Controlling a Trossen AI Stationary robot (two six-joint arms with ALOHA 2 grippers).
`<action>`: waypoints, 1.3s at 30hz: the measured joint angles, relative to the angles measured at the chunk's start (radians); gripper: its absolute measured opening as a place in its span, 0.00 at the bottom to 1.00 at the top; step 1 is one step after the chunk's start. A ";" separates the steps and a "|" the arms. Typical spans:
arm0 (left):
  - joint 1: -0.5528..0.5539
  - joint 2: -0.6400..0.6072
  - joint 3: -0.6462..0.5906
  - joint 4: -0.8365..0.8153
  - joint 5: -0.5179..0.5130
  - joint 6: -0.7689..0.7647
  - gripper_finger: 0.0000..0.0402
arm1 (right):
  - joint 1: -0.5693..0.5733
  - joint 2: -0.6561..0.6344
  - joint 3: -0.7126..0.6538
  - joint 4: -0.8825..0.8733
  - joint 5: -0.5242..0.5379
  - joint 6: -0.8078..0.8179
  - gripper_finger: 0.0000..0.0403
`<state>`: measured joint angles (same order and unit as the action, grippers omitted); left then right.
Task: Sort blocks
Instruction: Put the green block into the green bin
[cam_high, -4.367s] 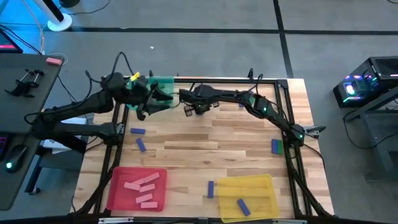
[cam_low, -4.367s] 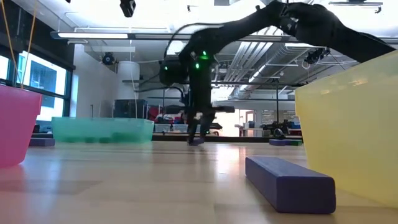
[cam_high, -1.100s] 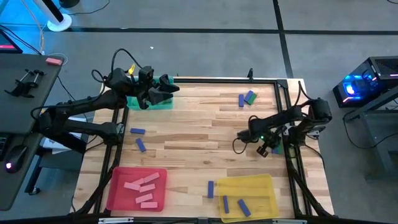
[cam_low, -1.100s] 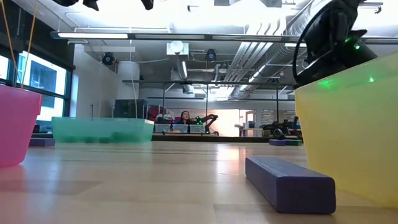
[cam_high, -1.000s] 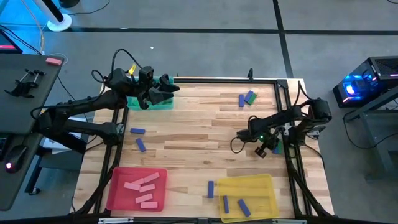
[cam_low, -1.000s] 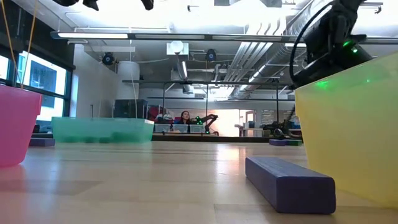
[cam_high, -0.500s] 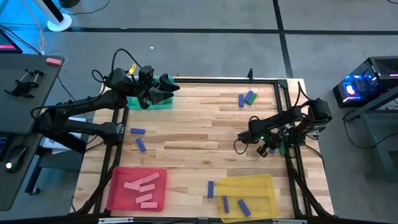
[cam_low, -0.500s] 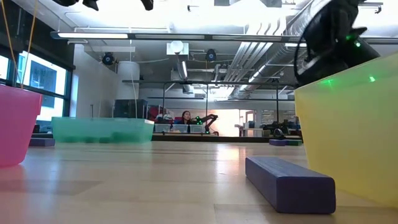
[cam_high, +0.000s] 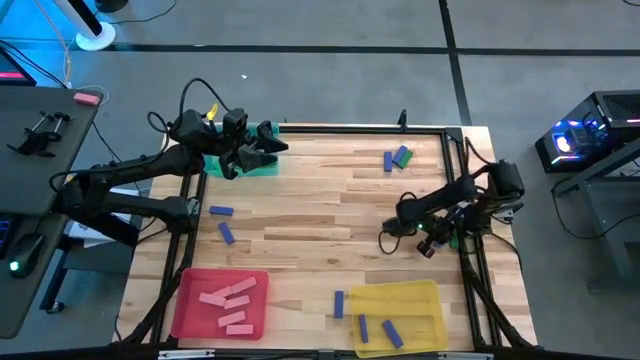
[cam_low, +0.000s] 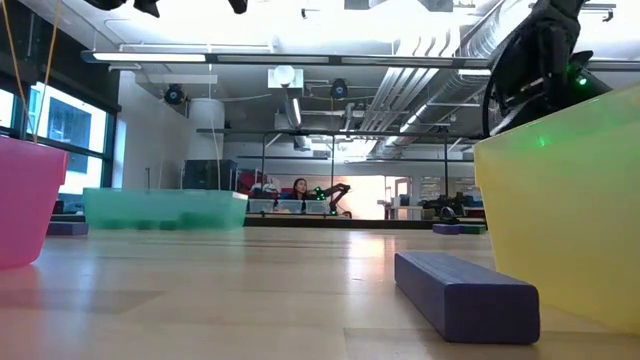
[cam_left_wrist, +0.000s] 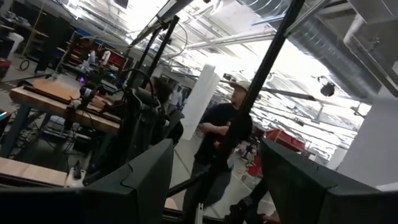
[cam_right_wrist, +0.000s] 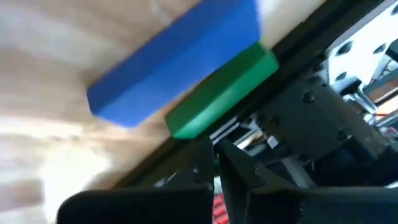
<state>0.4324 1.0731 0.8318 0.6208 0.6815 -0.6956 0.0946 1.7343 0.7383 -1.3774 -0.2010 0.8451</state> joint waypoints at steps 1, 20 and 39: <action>0.000 0.000 0.000 0.001 0.000 0.000 0.56 | 0.010 0.010 0.000 -0.005 -0.011 -0.018 0.00; 0.000 0.000 0.000 0.000 0.050 0.027 0.56 | 0.049 0.221 0.006 0.084 -0.108 -0.153 0.00; 0.000 0.000 0.000 -0.025 0.049 0.027 0.56 | 0.067 0.226 0.274 0.146 -0.298 -0.376 0.00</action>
<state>0.4324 1.0729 0.8322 0.5957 0.7307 -0.6685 0.1614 1.9599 1.0122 -1.2316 -0.4990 0.4689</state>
